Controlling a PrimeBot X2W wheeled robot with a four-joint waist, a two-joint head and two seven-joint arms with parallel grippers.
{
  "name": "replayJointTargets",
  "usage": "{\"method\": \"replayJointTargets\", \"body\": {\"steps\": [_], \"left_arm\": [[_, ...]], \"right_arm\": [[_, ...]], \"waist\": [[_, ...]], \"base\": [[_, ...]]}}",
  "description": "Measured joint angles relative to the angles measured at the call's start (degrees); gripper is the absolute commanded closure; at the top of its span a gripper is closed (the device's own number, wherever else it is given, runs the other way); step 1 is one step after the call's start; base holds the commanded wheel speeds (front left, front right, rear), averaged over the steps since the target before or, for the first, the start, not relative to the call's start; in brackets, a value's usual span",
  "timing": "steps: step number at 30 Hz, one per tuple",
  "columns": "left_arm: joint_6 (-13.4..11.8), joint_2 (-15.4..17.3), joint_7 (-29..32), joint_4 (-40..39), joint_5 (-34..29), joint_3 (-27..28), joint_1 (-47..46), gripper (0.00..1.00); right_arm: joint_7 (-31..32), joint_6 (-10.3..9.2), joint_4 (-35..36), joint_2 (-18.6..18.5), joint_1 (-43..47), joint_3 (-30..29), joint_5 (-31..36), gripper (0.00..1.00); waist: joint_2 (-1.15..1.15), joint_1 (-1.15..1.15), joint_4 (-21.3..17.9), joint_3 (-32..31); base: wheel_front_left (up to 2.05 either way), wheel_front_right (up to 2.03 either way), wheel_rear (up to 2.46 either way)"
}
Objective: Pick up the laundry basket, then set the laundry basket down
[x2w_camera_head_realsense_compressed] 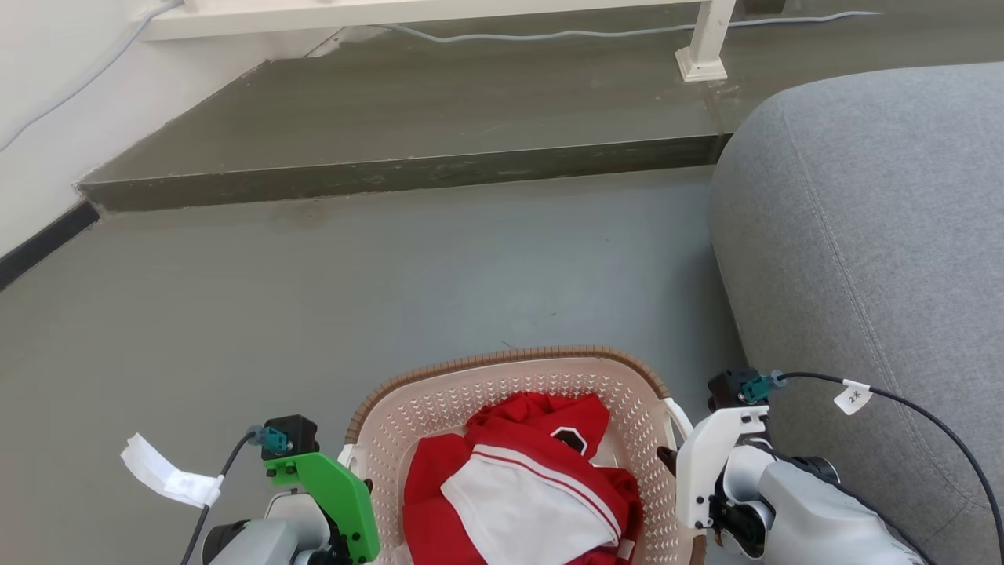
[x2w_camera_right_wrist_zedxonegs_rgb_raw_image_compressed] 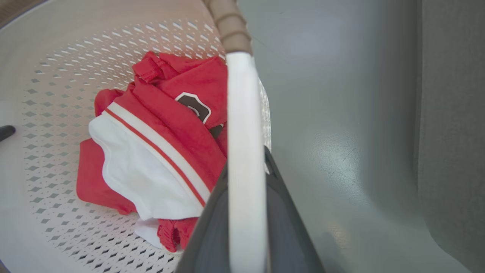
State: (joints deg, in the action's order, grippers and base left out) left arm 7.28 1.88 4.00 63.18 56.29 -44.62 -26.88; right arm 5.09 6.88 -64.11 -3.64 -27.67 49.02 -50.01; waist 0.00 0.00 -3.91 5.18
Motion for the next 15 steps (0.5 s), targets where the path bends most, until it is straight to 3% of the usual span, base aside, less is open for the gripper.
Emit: {"method": "replayJointTargets", "body": {"steps": [15], "left_arm": [[0.00,0.68,0.59,-0.46,1.33,-0.86,-0.03,1.00]], "right_arm": [[0.02,0.00,-0.18,0.04,-0.07,0.96,-1.53,1.00]], "waist": [[0.00,0.00,-0.05,1.14]], "base": [[0.00,0.00,0.00]]}}
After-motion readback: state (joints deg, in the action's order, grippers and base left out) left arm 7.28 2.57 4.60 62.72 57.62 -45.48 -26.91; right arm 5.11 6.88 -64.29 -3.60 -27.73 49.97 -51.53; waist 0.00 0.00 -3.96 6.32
